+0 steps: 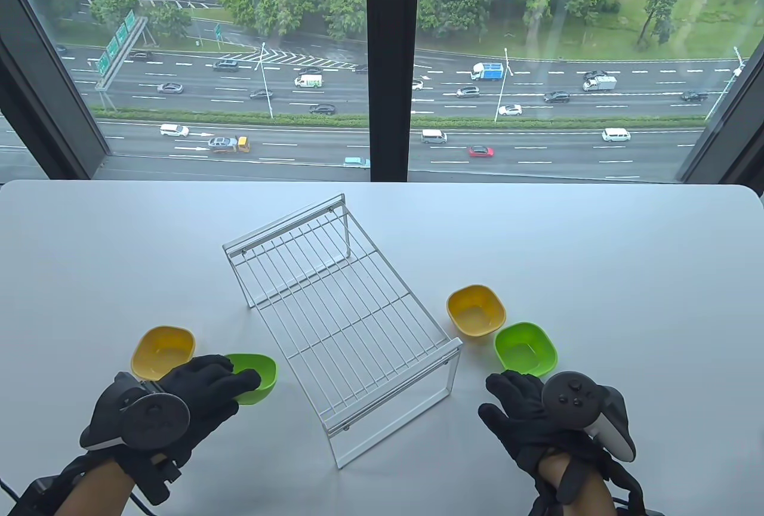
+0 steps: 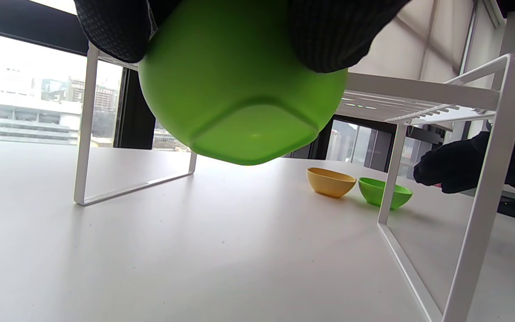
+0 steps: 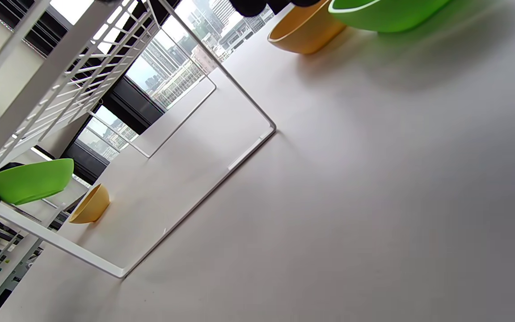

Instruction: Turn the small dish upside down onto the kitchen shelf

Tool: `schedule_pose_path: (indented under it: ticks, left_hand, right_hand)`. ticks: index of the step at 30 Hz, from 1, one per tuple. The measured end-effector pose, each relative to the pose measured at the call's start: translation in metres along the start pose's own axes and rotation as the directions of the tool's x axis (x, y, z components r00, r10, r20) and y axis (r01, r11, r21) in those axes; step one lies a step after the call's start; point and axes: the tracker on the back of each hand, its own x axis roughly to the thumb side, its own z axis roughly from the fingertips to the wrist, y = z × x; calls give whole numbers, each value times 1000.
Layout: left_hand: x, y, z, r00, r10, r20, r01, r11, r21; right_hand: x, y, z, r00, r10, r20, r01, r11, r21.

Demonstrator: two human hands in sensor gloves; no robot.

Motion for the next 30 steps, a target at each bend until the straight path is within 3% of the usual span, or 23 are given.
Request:
schedule_pose_path:
  ticks: [11, 30]
  left_hand:
    - [0, 10, 6, 1000, 12, 0, -12, 996, 87]
    - [4, 3, 7, 997, -71, 5, 70, 990, 120]
  right_hand:
    - [2, 2, -1, 1000, 15, -4, -15, 1000, 25]
    - [4, -3, 1, 1000, 12, 19, -12, 1000, 9]
